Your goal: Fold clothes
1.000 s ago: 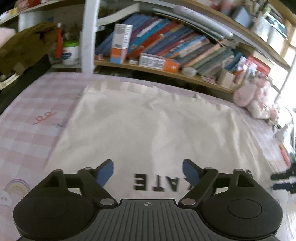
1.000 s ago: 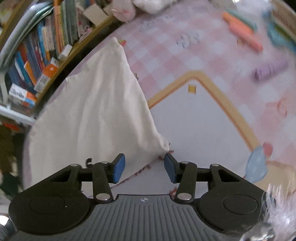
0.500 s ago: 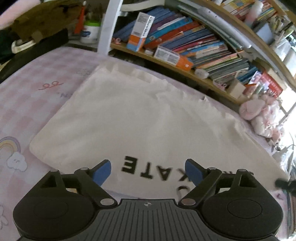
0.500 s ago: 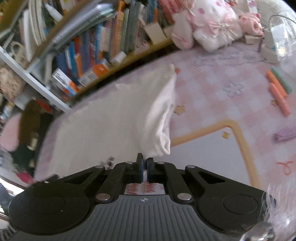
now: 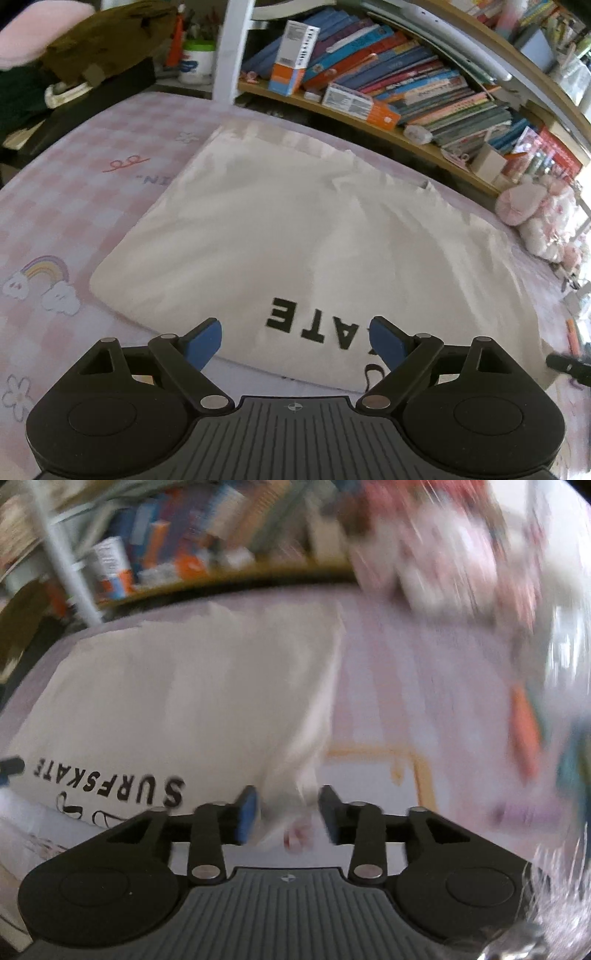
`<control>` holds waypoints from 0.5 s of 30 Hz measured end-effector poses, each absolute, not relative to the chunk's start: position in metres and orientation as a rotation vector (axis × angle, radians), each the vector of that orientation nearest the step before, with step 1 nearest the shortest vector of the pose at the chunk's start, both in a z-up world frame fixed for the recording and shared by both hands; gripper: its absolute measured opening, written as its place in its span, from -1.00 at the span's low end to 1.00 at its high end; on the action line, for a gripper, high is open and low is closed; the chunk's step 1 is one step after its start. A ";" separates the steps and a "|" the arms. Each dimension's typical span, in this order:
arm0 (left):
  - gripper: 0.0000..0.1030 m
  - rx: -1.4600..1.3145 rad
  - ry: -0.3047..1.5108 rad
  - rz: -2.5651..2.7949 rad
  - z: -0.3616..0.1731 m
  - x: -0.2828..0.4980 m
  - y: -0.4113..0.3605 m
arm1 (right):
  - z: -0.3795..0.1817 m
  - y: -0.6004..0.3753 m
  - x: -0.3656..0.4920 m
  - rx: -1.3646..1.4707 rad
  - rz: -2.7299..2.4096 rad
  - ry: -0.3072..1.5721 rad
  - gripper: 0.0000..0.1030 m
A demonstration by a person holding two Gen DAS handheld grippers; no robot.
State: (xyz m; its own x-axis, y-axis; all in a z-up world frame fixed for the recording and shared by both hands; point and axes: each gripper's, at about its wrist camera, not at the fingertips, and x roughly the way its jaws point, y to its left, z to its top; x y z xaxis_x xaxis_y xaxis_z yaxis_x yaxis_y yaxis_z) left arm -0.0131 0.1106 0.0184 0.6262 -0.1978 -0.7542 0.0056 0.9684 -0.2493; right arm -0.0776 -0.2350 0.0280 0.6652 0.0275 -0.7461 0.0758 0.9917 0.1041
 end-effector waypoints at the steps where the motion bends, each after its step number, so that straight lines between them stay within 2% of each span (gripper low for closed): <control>1: 0.74 -0.234 0.893 -0.108 0.019 -0.014 0.112 | 0.031 -0.225 -0.076 0.073 -0.001 0.808 -0.03; 5: 0.74 -0.237 0.915 -0.082 0.020 -0.017 0.117 | 0.030 -0.184 -0.069 -0.031 0.130 0.756 0.08; 15: 0.74 -0.300 0.941 -0.112 0.014 -0.018 0.140 | 0.023 -0.143 -0.067 0.025 0.185 0.802 0.14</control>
